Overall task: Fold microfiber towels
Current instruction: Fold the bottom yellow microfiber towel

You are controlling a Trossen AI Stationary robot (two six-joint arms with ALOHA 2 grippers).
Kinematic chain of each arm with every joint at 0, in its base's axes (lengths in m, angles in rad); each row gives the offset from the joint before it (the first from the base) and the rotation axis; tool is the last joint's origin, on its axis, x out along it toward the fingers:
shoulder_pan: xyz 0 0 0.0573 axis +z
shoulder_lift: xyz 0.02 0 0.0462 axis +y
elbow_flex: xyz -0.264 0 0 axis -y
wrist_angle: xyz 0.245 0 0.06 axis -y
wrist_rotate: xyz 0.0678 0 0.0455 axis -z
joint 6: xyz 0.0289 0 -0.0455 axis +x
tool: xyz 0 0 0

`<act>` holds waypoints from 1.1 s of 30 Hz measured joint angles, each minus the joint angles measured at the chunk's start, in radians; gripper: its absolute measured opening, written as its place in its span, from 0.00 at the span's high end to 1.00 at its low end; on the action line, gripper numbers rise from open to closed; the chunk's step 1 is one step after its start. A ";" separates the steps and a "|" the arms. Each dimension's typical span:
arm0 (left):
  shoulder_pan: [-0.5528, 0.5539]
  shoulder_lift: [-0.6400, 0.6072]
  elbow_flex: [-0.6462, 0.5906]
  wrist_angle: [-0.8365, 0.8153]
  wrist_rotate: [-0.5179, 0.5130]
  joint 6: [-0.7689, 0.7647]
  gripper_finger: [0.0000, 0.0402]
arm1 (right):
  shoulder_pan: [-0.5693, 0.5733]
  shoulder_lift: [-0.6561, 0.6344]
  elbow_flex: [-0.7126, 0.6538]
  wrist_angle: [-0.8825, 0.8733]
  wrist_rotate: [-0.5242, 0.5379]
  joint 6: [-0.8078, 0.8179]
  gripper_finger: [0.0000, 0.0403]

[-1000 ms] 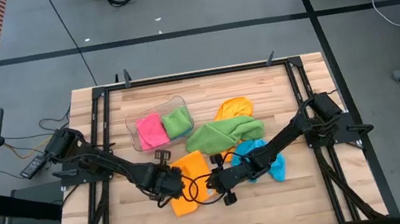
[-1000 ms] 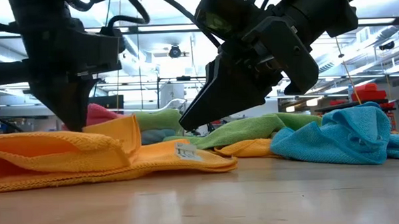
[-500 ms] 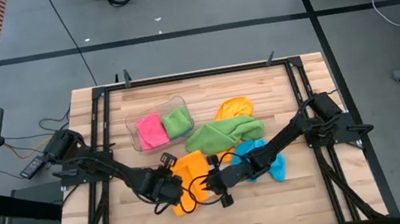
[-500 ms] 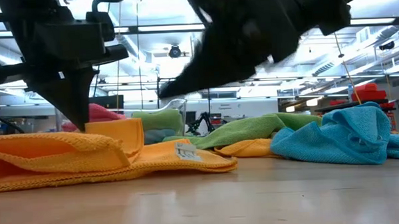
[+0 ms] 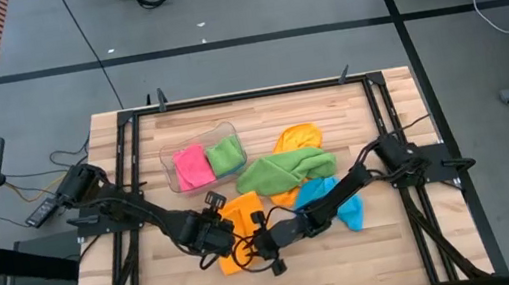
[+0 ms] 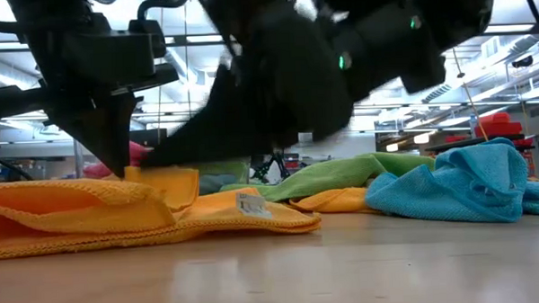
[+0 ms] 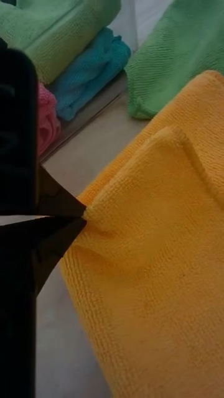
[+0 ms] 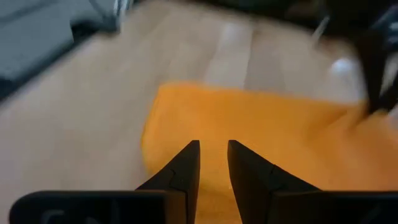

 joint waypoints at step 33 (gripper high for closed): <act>0.028 0.000 0.000 -0.037 -0.079 0.191 0.79 | -0.007 0.057 0.075 -0.165 -0.114 0.022 0.77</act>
